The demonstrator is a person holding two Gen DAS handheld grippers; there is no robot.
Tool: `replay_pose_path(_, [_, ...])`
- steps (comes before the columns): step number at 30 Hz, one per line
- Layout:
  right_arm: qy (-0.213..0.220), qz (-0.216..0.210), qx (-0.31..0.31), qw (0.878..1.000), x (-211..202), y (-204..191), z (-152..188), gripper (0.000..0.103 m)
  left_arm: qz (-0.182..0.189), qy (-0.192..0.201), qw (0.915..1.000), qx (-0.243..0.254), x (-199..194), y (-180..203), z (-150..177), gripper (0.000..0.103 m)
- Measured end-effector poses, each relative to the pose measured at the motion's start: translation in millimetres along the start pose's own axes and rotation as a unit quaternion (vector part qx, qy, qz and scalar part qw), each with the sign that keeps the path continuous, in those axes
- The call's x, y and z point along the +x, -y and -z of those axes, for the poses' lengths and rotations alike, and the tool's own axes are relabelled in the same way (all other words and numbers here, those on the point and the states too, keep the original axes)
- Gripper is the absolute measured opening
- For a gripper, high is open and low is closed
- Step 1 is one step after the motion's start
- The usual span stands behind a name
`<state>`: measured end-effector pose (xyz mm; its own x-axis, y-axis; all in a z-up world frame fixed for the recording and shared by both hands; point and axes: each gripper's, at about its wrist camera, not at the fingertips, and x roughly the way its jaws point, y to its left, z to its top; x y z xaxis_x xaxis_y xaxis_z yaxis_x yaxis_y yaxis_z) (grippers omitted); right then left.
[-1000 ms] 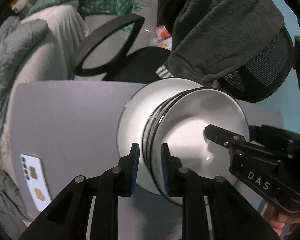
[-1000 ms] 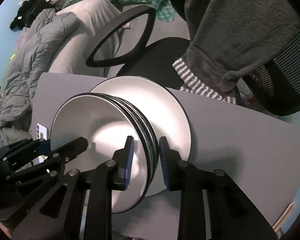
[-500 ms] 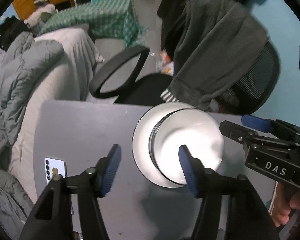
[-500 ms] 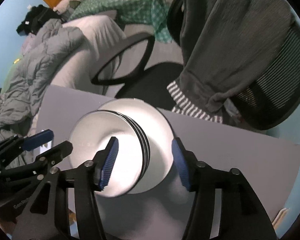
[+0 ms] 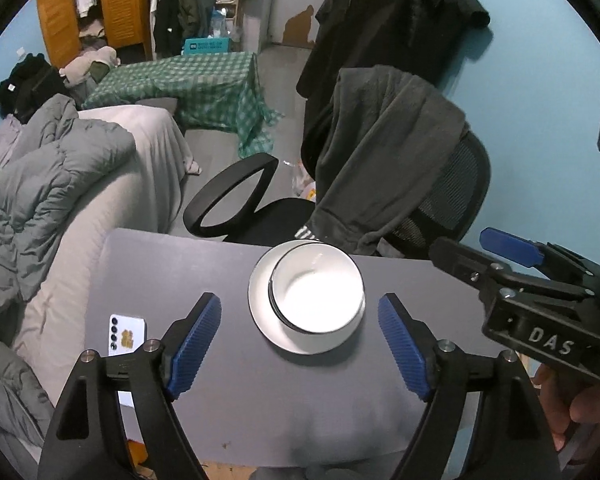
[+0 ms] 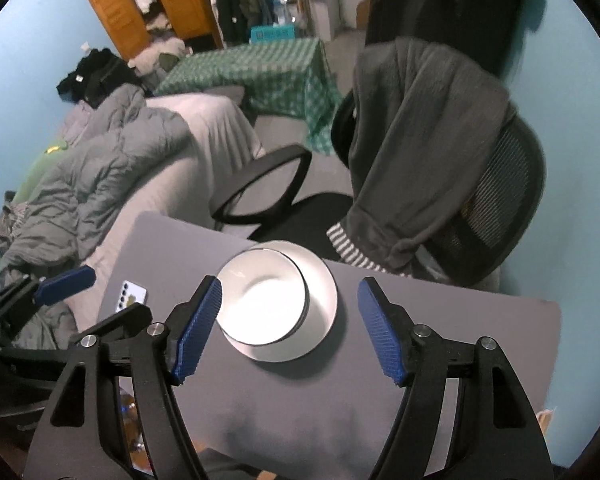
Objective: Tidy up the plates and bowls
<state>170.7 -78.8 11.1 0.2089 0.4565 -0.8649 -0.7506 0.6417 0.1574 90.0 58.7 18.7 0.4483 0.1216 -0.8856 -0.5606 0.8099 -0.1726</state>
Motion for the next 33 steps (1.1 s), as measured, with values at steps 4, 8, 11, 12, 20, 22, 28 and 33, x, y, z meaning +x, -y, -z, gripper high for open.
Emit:
replay_pose_path(4, [0.017,0.017,0.003,1.0,-24,-11,7,0.07,-0.01,0.02,0.9997,-0.001,-23,1,8,0.082])
replay_pose_path(8, [0.027,0.031,0.006,0.999,-35,-13,13,0.07,-0.022,0.038,0.9991,0.001,-42,0,13,0.083])
replay_pose_path(11, [0.032,0.032,0.012,0.999,-46,-15,19,0.07,-0.029,0.05,0.9983,0.003,-57,-1,17,0.084])
replay_pose_path(12, [0.035,0.033,0.014,0.999,-49,-15,20,0.07,-0.032,0.054,0.998,0.005,-62,-2,18,0.086])
replay_pose_path(20, [0.05,0.047,0.033,0.997,-74,-17,27,0.07,-0.026,0.054,0.9982,0.001,-75,-8,21,0.086])
replay_pose_path(22, [0.054,0.053,0.035,0.997,-78,-19,29,0.071,-0.024,0.051,0.9984,0.0,-75,-10,22,0.086])
replay_pose_path(28, [0.056,0.054,0.042,0.996,-85,-21,34,0.071,-0.012,0.049,0.9987,0.002,-80,-13,22,0.086])
replay_pose_path(33, [0.057,0.053,0.045,0.996,-87,-21,37,0.071,-0.008,0.045,0.9989,0.007,-81,-12,22,0.086])
